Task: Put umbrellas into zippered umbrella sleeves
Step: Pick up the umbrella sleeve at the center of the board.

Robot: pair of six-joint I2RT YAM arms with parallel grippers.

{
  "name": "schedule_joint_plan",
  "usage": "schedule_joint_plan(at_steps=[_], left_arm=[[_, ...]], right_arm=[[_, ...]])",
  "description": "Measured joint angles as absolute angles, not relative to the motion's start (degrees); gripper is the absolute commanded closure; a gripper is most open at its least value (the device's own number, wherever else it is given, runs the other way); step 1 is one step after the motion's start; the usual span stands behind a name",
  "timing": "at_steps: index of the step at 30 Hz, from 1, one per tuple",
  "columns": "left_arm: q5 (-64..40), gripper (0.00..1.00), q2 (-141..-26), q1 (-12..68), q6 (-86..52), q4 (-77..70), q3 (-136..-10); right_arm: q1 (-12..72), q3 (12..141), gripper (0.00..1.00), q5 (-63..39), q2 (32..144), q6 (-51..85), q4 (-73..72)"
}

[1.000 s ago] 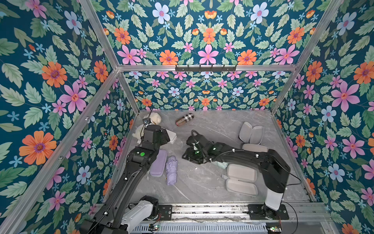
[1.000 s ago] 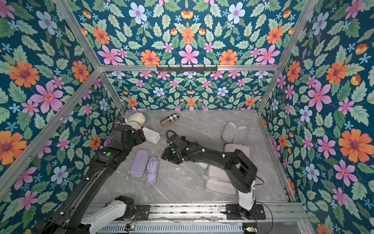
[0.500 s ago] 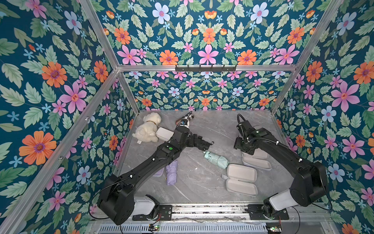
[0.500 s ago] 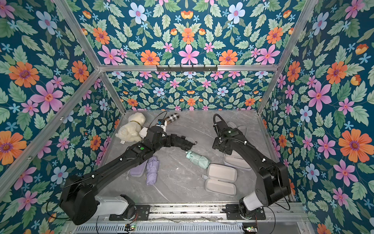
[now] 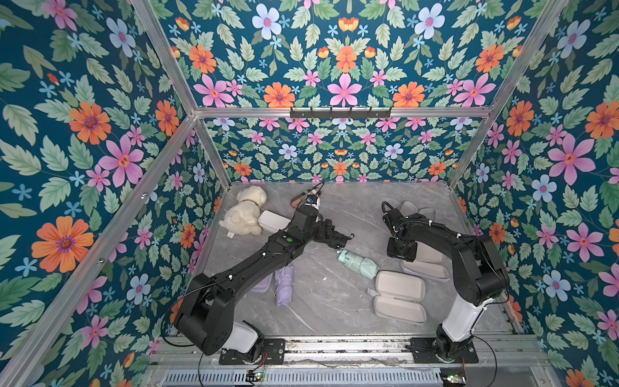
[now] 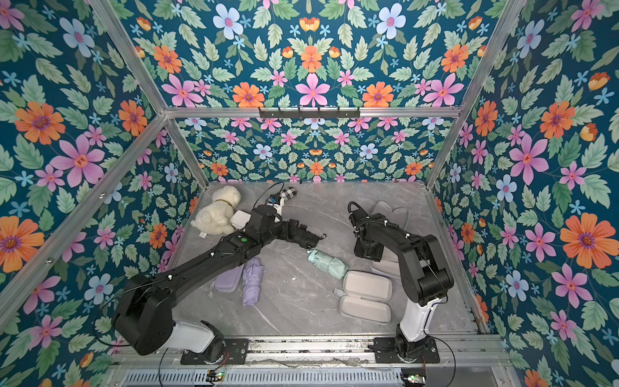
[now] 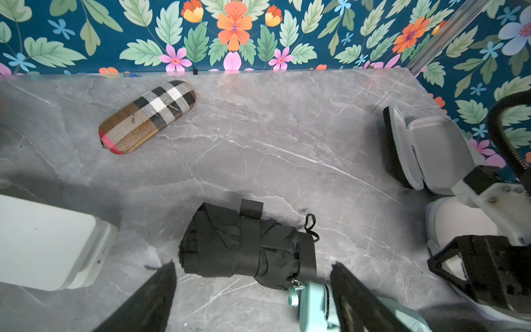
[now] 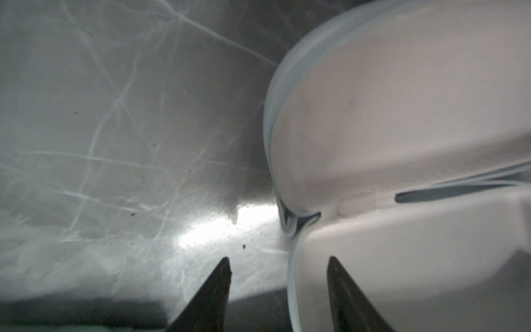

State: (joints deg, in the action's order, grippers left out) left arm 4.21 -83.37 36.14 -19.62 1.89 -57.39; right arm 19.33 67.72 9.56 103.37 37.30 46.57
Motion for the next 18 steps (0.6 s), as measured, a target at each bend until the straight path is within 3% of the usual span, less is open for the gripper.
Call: schedule_joint_plan(at_steps=[8,13,18], left_arm=[[3.2,0.16,-86.6,36.0,-21.9,0.9,-58.7],[2.1,0.16,-87.8,34.6,-23.2,1.0,-59.9],[-4.8,0.22,-87.4,25.3,-30.4,-0.7,-56.8]], right_arm=[[18.3,65.2,0.93,10.7,104.1,34.2,44.1],[20.3,66.7,1.0,13.5,96.6,32.4,46.7],[24.9,72.7,1.0,14.1,87.8,31.0,51.3]])
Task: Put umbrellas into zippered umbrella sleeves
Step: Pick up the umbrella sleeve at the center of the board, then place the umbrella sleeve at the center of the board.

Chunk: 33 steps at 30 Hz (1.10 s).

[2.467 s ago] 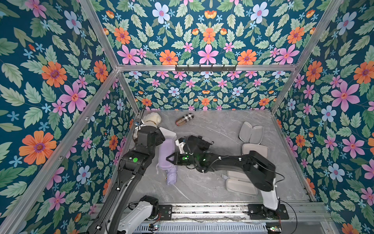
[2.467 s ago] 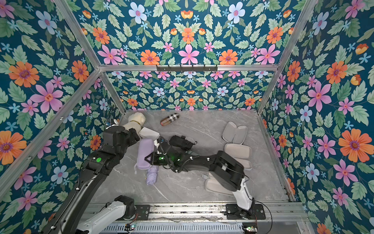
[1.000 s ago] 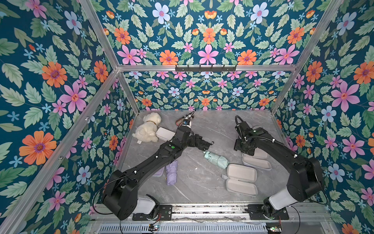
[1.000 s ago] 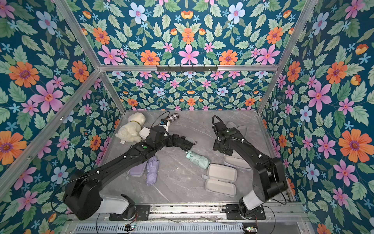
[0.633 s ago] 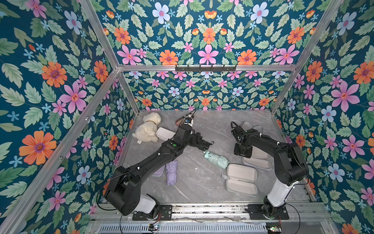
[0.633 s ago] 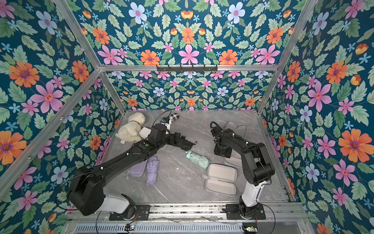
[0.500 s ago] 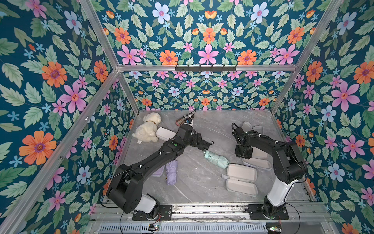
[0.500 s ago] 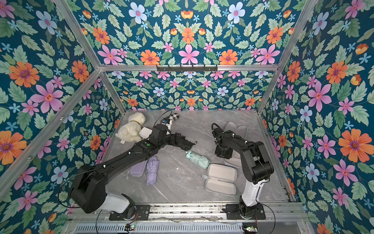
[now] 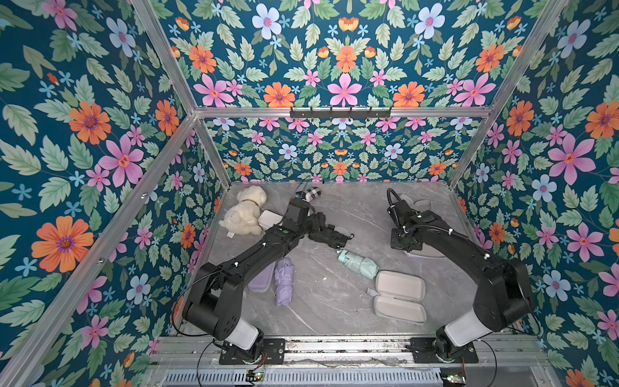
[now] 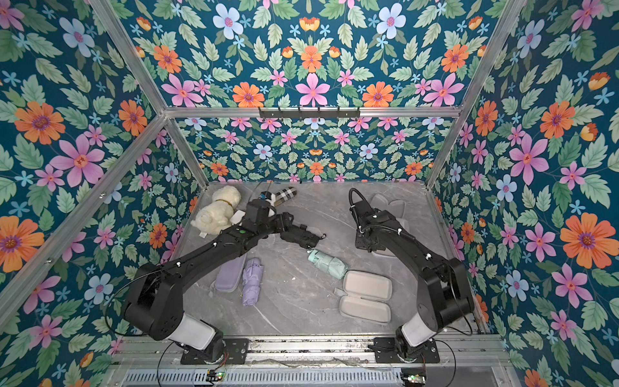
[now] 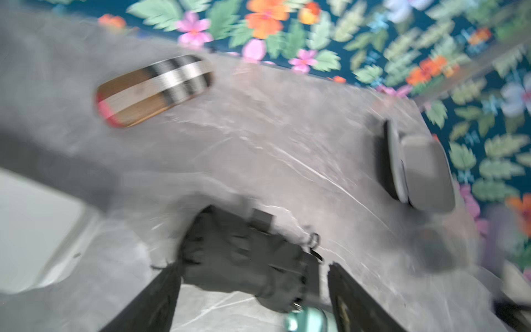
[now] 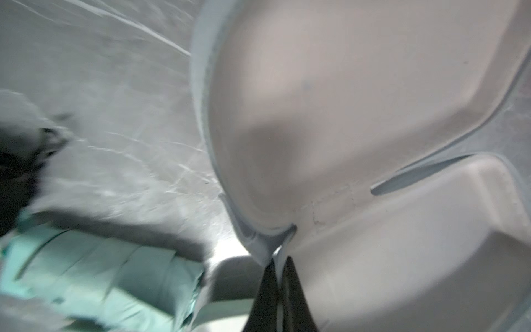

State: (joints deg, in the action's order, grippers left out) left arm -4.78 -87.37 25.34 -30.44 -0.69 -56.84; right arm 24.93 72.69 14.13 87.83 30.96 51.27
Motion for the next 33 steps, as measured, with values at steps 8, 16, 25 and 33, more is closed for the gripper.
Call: schedule_joint_plan(at_steps=[8,16,25,33], left_arm=[[-15.5,0.21,-81.4,13.4,-36.0,-0.3,-52.0],[-20.6,0.21,-74.2,3.9,-33.1,9.5,-48.5],[-16.3,0.22,-74.8,6.2,-28.9,21.2,-41.7],[-15.0,0.16,-70.4,11.7,-28.6,28.5,-40.4]], right_arm=[[46.2,80.2,1.0,8.3,87.5,26.5,50.2],[63.5,67.6,1.0,1.5,92.3,4.5,32.4],[65.4,56.0,0.51,-3.6,90.5,-6.2,18.8],[58.7,60.0,0.41,-7.9,84.7,2.3,20.2]])
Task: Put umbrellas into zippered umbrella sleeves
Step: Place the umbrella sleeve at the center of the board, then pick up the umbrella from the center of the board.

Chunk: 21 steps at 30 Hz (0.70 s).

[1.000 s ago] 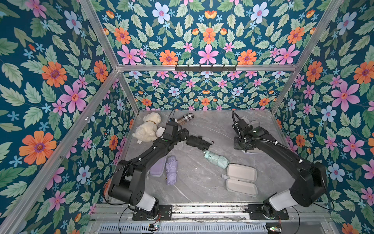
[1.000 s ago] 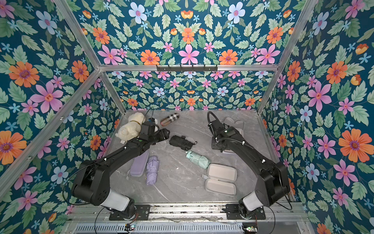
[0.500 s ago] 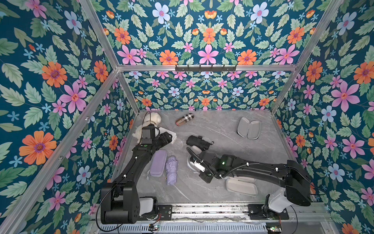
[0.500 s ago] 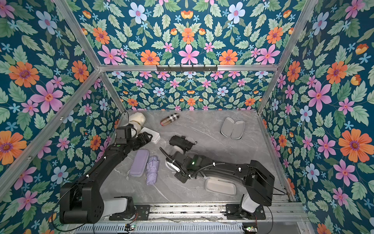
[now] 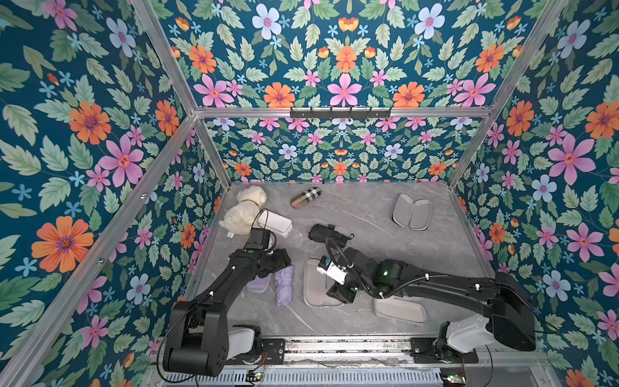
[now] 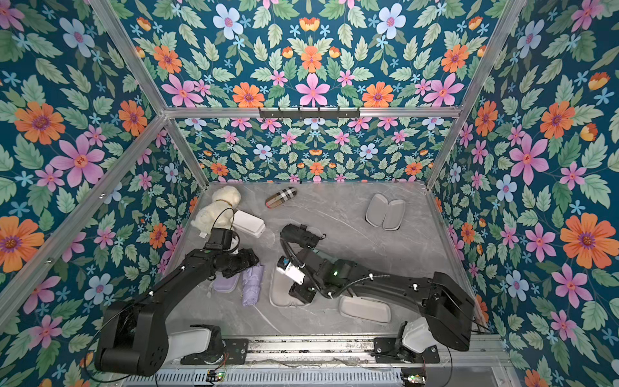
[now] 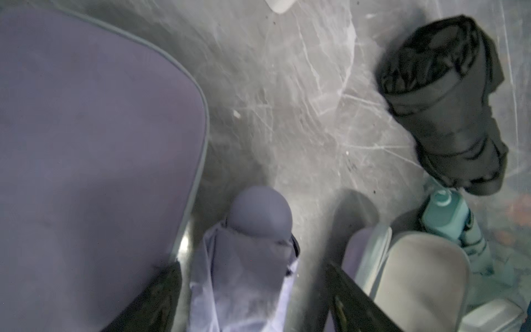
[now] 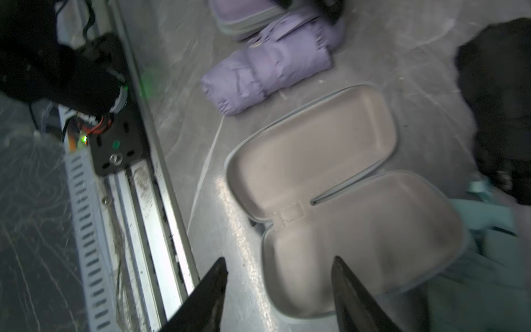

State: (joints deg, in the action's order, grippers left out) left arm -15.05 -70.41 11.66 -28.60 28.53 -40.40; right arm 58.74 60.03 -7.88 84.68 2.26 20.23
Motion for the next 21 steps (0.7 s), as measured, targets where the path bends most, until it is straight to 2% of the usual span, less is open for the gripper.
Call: schedule_joint_plan(at_steps=[7,13,18,21], left_arm=[[-8.0,0.14,-65.2,19.9,-32.5,36.4,-41.3],[-5.1,0.12,-66.7,23.0,-35.9,40.3,-38.9],[-3.4,0.18,-72.9,25.6,-37.1,38.3,-38.3],[-2.6,0.28,-76.5,27.2,-37.3,35.6,-38.0]], right_arm=[[53.2,75.6,0.41,-3.6,95.4,20.4,26.3],[53.1,76.5,0.42,0.2,100.6,32.1,27.7],[53.0,74.8,0.42,0.2,100.5,35.8,27.3],[53.0,73.4,0.42,0.2,99.7,36.4,27.3]])
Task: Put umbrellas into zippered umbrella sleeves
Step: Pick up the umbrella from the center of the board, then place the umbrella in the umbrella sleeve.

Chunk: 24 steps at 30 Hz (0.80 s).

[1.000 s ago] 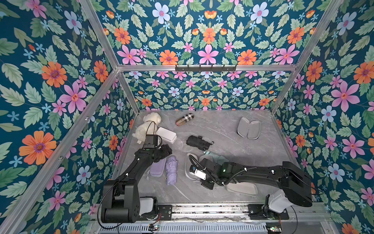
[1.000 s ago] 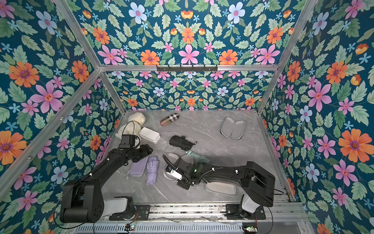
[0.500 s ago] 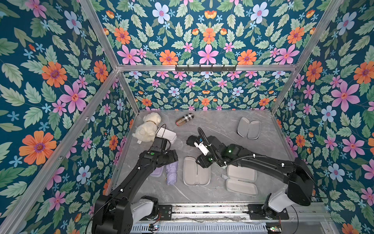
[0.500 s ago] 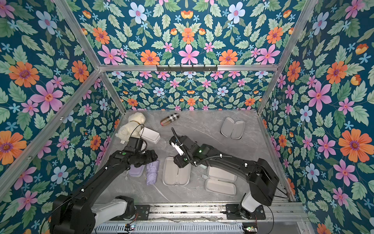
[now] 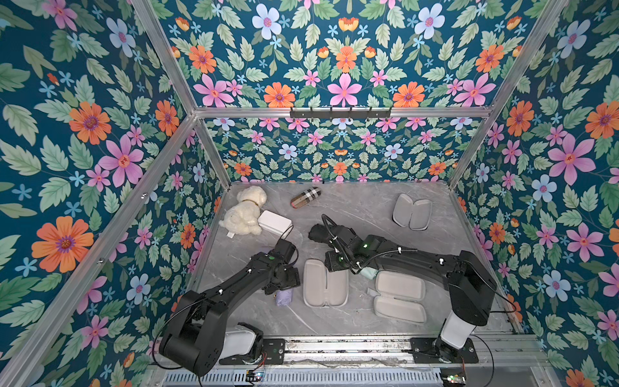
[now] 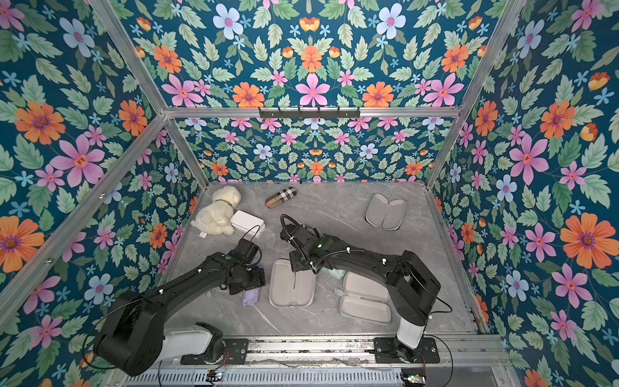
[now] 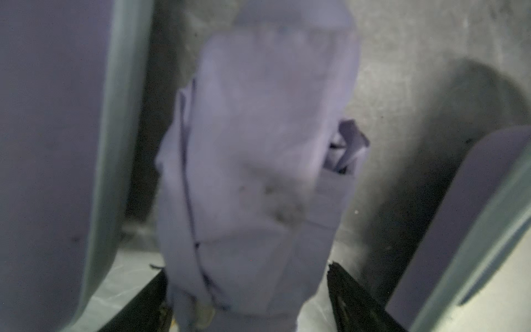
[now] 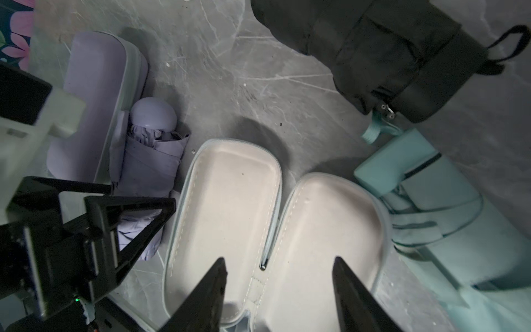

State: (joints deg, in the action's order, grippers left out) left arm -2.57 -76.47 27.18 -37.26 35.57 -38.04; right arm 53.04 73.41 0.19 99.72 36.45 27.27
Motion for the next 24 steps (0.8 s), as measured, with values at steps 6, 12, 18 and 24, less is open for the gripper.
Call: schedule_joint_plan(at_steps=[6,12,18,24], left_arm=[[-2.7,0.57,-75.9,29.9,-38.4,34.2,-39.5],[0.3,0.63,-71.0,30.3,-38.4,39.4,-49.8],[-2.2,0.64,-77.2,43.2,-45.5,35.1,-55.0],[-1.5,0.62,-84.5,49.5,-51.6,31.7,-51.4]], right_arm=[[52.7,71.7,0.42,0.6,98.0,36.8,27.2],[48.1,67.4,0.42,0.8,92.0,36.8,27.7],[44.6,64.4,0.43,1.0,87.8,37.0,27.2],[43.8,63.0,0.44,0.0,86.8,38.8,26.8]])
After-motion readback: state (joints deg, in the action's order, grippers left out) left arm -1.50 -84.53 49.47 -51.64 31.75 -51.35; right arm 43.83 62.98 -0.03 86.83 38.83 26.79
